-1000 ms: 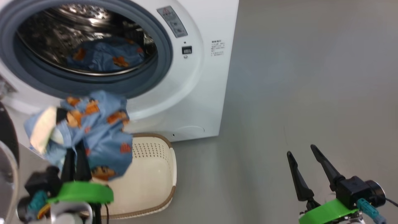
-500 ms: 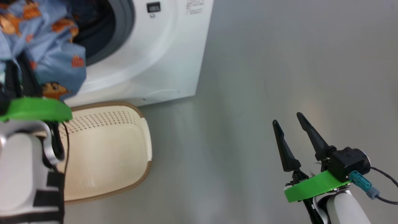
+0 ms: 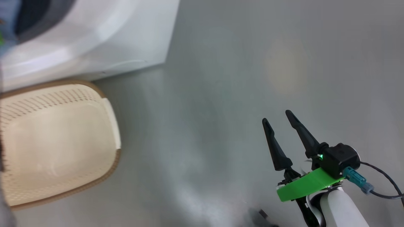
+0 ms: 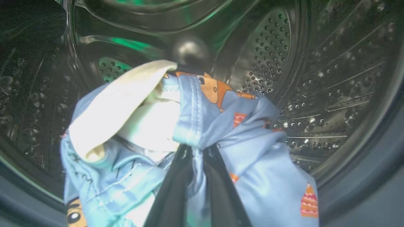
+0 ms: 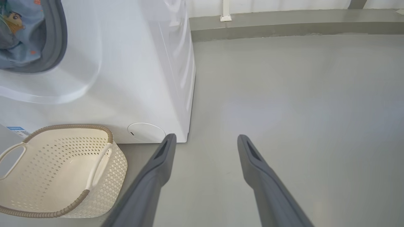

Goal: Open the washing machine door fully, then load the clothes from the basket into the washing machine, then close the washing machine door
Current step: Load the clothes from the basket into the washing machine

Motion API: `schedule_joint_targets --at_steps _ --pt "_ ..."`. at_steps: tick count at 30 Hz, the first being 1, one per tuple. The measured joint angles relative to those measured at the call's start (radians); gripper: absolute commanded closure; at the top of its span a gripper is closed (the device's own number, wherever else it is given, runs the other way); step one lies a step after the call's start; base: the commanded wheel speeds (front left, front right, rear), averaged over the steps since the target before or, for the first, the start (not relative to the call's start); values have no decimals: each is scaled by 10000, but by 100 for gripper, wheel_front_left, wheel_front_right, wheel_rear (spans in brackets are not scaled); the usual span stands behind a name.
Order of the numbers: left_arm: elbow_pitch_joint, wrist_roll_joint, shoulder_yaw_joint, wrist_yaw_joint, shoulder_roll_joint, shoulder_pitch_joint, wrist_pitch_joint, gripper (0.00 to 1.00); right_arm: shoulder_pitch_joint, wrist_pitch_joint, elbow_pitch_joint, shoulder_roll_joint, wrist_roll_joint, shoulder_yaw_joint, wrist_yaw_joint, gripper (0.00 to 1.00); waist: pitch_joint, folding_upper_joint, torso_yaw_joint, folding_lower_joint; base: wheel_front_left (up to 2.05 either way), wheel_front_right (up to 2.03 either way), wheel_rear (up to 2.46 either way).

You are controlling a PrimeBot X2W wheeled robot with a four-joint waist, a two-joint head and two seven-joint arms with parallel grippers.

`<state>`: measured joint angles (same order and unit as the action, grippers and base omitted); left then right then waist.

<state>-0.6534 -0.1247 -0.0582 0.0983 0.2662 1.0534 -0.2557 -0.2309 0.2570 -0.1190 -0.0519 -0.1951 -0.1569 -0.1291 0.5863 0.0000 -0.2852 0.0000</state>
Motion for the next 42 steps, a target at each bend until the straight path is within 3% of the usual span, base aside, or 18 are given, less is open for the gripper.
schedule_joint_targets --at_steps 5,14,23,31,42 --pt "-533 416 130 46 562 1266 0 100 -215 0 -38 6 -17 -130 0 0 609 0 -385 0 0 0 0" --pt "-731 715 297 211 1030 2887 -8 100 -215 0 -171 -27 -247 -288 0 0 1527 0 -942 1 0 0 0" --pt "165 719 -59 723 1336 3202 -10 100 -143 0 -111 -197 -378 -226 0 0 1997 0 -1069 0 0 0 0" --pt "1475 683 -222 635 1315 3141 -13 100 101 0 -31 -341 -447 -40 0 0 2156 0 -957 0 0 0 0" --pt "-918 796 144 625 953 2631 -27 100 688 0 69 -522 -468 173 0 0 1749 0 -556 0 0 0 0"
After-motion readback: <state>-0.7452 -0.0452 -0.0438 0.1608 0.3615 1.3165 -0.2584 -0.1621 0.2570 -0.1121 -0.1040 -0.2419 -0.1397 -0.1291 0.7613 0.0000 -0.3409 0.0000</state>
